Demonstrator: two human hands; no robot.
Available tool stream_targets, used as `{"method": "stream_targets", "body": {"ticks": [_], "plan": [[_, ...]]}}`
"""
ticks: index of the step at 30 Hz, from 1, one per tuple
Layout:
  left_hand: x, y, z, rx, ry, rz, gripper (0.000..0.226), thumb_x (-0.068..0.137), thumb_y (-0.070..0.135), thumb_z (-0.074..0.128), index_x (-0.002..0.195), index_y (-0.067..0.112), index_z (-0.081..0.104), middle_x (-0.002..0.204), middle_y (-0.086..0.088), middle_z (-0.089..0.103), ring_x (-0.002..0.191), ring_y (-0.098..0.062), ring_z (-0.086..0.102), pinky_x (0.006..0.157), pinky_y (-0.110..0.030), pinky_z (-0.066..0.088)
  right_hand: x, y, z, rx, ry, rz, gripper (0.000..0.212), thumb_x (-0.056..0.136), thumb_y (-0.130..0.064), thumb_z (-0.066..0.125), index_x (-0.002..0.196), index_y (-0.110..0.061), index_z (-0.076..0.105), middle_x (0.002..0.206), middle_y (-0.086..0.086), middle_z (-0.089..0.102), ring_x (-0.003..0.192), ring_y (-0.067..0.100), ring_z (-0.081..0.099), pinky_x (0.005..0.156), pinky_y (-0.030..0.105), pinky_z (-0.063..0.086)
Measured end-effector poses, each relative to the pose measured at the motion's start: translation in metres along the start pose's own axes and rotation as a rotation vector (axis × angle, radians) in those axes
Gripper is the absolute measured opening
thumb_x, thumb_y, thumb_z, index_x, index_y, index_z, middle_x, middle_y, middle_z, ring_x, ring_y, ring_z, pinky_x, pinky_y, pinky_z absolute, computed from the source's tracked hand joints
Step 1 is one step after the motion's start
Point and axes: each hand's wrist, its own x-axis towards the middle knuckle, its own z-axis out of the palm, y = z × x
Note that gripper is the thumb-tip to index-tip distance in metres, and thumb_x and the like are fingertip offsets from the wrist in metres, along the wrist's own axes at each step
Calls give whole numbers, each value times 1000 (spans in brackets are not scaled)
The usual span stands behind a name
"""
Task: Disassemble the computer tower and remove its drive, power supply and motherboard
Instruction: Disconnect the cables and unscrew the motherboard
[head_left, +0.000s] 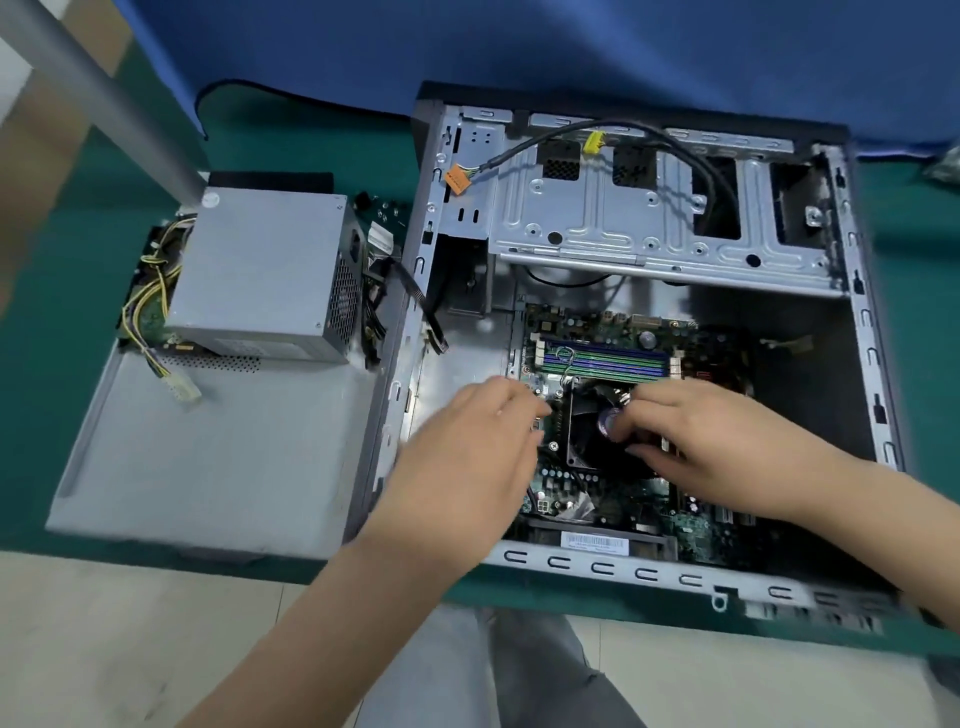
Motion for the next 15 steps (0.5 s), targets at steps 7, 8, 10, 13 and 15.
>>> {"method": "stream_targets", "body": {"ticks": [7,8,10,13,15], "plan": [[41,8,37,37,-186,100,79,87,55,53,149,24,15,155,-1,11,143,-19,9,115,-36,19,-20,14,6,44,-398,550,6,83,-23,55,79,-22,59,77,-6,59,75,13,58,70,33,52],[49,9,41,76,-190,157,84,85,57,55,150,23,13,157,-2,7,144,-20,3,117,-38,14,-19,14,10,22,-471,599,9,81,-24,55,79,-18,61,78,-3,60,76,16,59,69,32,53],[65,13,49,165,-212,282,92,81,60,58,151,22,10,158,-4,5,145,-21,-4,119,-39,4,-14,10,17,66,-574,635,17,81,-30,59,83,-13,62,82,1,61,78,19,60,69,31,53],[83,18,65,423,-269,488,102,77,66,58,151,17,7,155,-10,14,143,-28,7,118,-40,3,-6,4,26,225,-576,656,16,83,-29,59,75,-15,57,73,1,59,67,16,56,56,25,45],[90,19,76,521,-293,570,99,78,70,52,151,19,9,149,-13,22,137,-31,21,115,-40,14,-8,6,29,445,-568,729,15,86,-19,55,76,-11,62,73,4,66,62,17,58,50,23,45]]}}
